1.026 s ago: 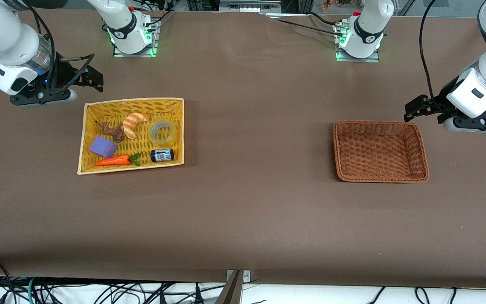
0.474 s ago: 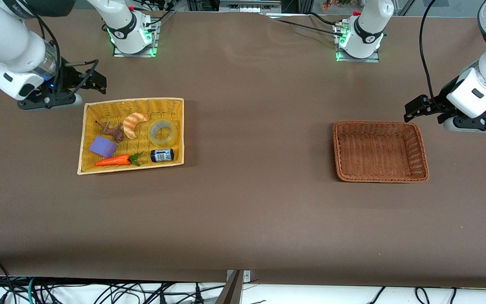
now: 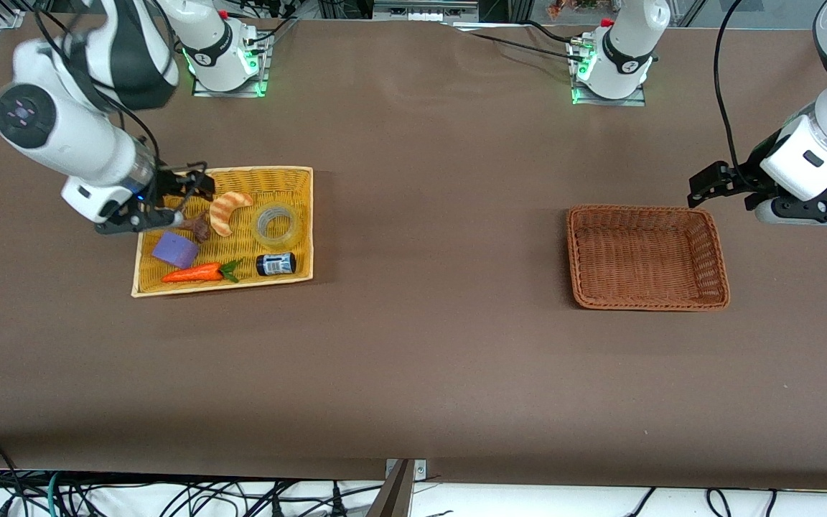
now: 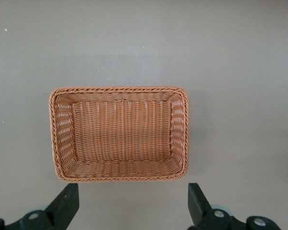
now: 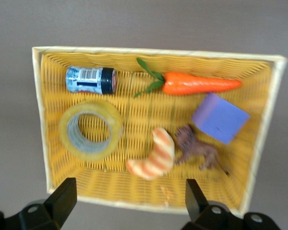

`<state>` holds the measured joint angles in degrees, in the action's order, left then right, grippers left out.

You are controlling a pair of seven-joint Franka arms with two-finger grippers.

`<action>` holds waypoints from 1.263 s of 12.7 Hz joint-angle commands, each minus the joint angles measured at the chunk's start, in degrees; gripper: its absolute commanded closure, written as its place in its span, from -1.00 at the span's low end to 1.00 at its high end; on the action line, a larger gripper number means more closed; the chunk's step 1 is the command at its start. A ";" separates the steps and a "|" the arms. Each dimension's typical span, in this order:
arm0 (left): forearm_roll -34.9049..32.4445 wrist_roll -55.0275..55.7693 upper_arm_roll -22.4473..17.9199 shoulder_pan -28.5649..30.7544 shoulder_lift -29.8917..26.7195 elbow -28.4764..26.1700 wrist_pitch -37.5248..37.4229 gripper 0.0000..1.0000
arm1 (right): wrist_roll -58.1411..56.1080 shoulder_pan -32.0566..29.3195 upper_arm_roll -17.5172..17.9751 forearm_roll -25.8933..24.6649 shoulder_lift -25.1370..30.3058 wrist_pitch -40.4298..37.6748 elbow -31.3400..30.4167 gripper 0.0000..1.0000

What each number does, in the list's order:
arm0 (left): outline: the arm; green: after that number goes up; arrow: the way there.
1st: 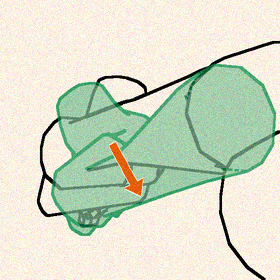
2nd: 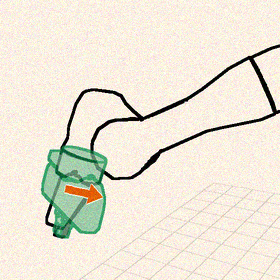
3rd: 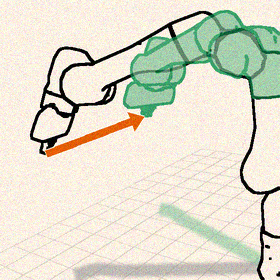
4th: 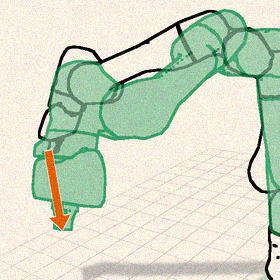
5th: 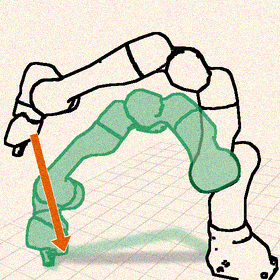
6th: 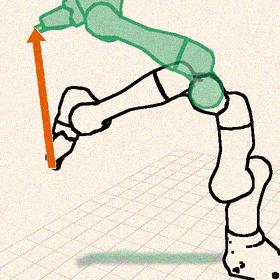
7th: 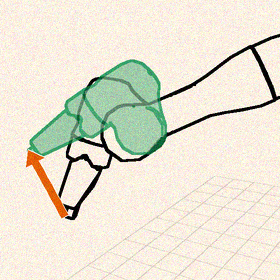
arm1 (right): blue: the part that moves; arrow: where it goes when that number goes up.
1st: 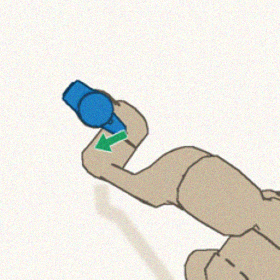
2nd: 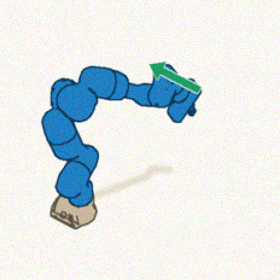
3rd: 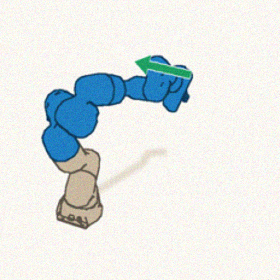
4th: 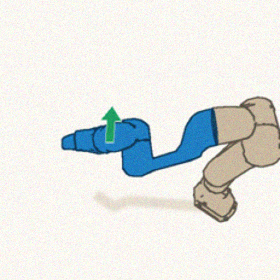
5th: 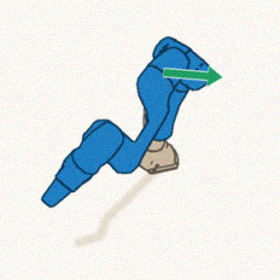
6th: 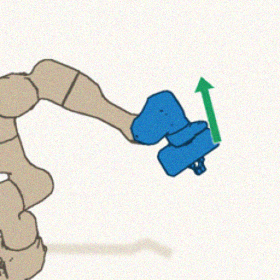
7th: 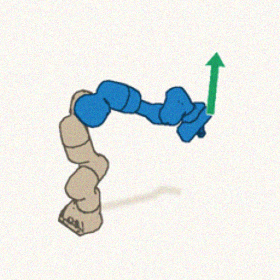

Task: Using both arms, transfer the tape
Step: 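Move the right gripper down over the clear tape roll in the tray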

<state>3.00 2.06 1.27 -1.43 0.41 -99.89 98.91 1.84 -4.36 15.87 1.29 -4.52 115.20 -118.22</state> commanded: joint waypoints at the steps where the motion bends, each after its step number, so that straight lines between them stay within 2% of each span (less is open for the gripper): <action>1: -1.33 -0.74 0.13 0.02 0.56 1.45 -0.74 -1.00 | -0.18 0.05 1.45 -0.68 -3.20 9.22 -4.20 -1.00; 7: -1.33 -0.74 0.13 0.02 0.56 1.45 -0.74 -1.00 | 0.35 0.32 1.45 -0.68 -11.91 22.49 -8.33 -1.00; 12: -1.33 -0.83 0.05 0.02 0.56 1.37 -1.18 -1.00 | 1.23 0.40 1.45 -0.68 -14.55 30.68 -14.40 -0.99; 13: -1.33 -0.83 0.13 0.02 0.56 1.45 -1.18 -1.00 | 1.41 0.40 1.45 -0.68 -14.99 31.22 -14.66 -0.90; 14: -1.24 -0.83 0.13 0.02 0.56 1.45 -1.18 -1.00 | 1.41 0.40 1.53 -0.68 -15.08 31.22 -14.67 -0.63; 15: -1.24 -0.74 0.13 0.02 0.56 1.45 -1.18 -1.00 | 1.41 0.40 1.45 -0.68 -15.08 31.22 -14.67 -0.26; 16: -1.24 -0.83 0.13 0.02 0.56 1.45 -1.18 -1.00 | 1.41 0.40 1.45 -0.68 -15.08 30.96 -14.58 0.24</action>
<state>3.00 2.06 1.28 -1.43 0.46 -99.80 98.85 2.14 -4.14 17.20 1.23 -20.09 145.34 -132.13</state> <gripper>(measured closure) 0.000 0.172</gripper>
